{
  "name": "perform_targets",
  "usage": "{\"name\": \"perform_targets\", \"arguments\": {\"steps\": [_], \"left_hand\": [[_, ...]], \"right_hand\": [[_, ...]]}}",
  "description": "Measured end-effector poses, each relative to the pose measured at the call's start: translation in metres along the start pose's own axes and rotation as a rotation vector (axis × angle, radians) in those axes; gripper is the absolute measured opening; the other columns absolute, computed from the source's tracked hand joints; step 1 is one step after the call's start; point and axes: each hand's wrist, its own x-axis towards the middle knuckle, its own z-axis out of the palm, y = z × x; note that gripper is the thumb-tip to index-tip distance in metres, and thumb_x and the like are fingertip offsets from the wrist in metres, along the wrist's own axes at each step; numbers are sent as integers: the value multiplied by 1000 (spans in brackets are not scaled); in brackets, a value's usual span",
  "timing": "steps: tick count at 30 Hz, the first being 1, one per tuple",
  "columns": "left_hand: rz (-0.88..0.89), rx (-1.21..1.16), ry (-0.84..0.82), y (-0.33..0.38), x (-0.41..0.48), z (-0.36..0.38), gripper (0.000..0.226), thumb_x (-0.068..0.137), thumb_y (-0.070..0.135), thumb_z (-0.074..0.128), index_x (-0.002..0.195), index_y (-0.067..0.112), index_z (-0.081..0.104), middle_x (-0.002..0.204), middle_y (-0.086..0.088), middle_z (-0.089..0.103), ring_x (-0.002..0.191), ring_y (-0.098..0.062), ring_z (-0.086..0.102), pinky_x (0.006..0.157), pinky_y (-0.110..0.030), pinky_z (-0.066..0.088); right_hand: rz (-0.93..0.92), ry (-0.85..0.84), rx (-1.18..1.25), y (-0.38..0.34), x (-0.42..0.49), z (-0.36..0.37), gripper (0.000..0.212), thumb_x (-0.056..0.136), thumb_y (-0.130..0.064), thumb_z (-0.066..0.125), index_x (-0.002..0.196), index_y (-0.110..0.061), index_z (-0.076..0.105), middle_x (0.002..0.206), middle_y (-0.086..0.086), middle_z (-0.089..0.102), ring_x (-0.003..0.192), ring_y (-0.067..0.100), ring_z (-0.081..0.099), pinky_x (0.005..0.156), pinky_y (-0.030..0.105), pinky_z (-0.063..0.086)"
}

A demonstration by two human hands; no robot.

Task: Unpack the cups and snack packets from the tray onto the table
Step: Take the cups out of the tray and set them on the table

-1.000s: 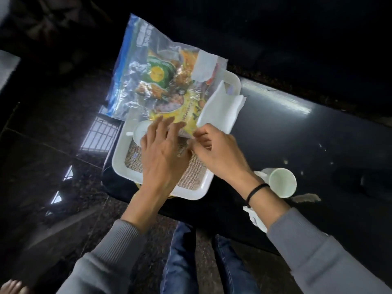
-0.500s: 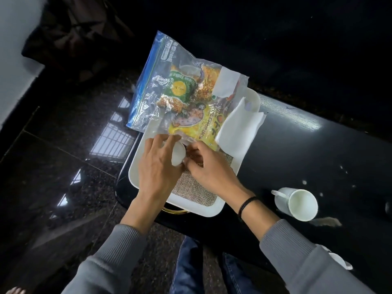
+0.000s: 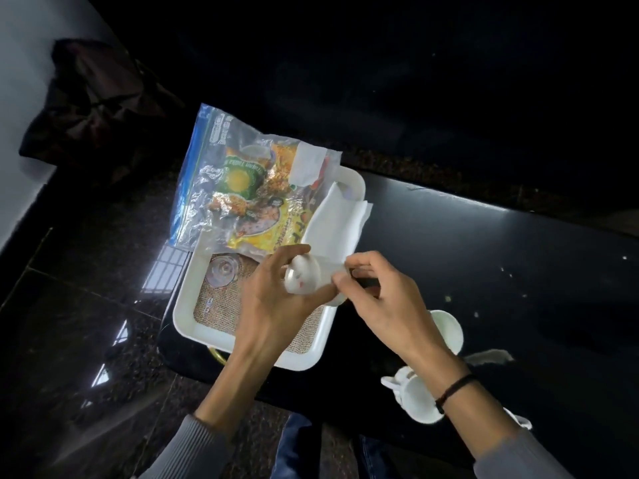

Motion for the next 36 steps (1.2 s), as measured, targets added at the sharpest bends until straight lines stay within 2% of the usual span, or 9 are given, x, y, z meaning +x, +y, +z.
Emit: {"name": "perform_targets", "arguments": {"steps": [4,9,14,19,22,25,27,32,36], "left_hand": [[-68,-195,-90,29,-7,30,57,67,47,92,118,42,68,107,22,71,102,4,67,80,-25,57],[-208,-553,-282,61,-20,74,62,69,32,93,124,21,68,111,-2,78,99,-20,78,82,-36,64],[-251,-696,-477,80,-36,112,46,86,33,79,127,13,67,115,-13,77,106,-30,75,84,-37,63],[-188,-553,-602,91,-49,143,35,96,42,66,123,21,72,115,-8,77,107,-22,75,75,-27,62],[-132,-364,-524,91,-52,156,28,101,42,59,115,23,75,106,2,80,102,-10,75,66,-25,61],[-114,-299,-410,86,-53,162,20,101,34,59,107,24,75,99,7,81,96,-6,75,68,-27,60],[-114,-256,-384,79,-54,161,18,101,31,59,102,25,76,96,7,81,93,-7,75,72,-29,60],[-129,-160,-369,57,-55,155,19,100,27,58,98,24,76,90,8,80,89,-7,75,67,-25,57],[-141,-121,-355,46,-55,154,20,100,23,58,95,25,76,91,8,80,90,-7,74,68,-27,57]], "right_hand": [[16,47,92,9,-16,-43,37,93,-56,61,126,-39,61,113,-24,68,104,-16,59,77,-1,46],[18,91,154,25,-38,-95,43,90,-70,54,130,-52,54,118,-27,65,106,-14,61,82,11,49],[-14,68,294,45,-61,-137,52,86,-63,67,135,-55,50,122,-32,61,112,-12,62,81,4,51],[-3,195,212,76,-78,-165,61,73,-67,78,128,-52,55,121,-30,62,111,-10,62,83,16,56],[38,294,75,95,-89,-175,66,69,-67,80,128,-50,54,121,-31,61,111,-7,60,86,18,53],[118,360,-134,114,-99,-176,77,67,-65,82,134,-44,51,130,-22,57,116,5,59,97,34,54],[134,370,-263,126,-103,-171,81,68,-62,82,138,-39,49,135,-17,55,121,10,57,98,35,52],[116,274,-555,150,-107,-153,79,72,-53,81,140,-34,46,138,-13,52,109,20,65,80,36,53],[79,254,-657,159,-109,-139,76,74,-47,81,140,-30,47,132,-10,53,98,21,67,72,32,53]]}}
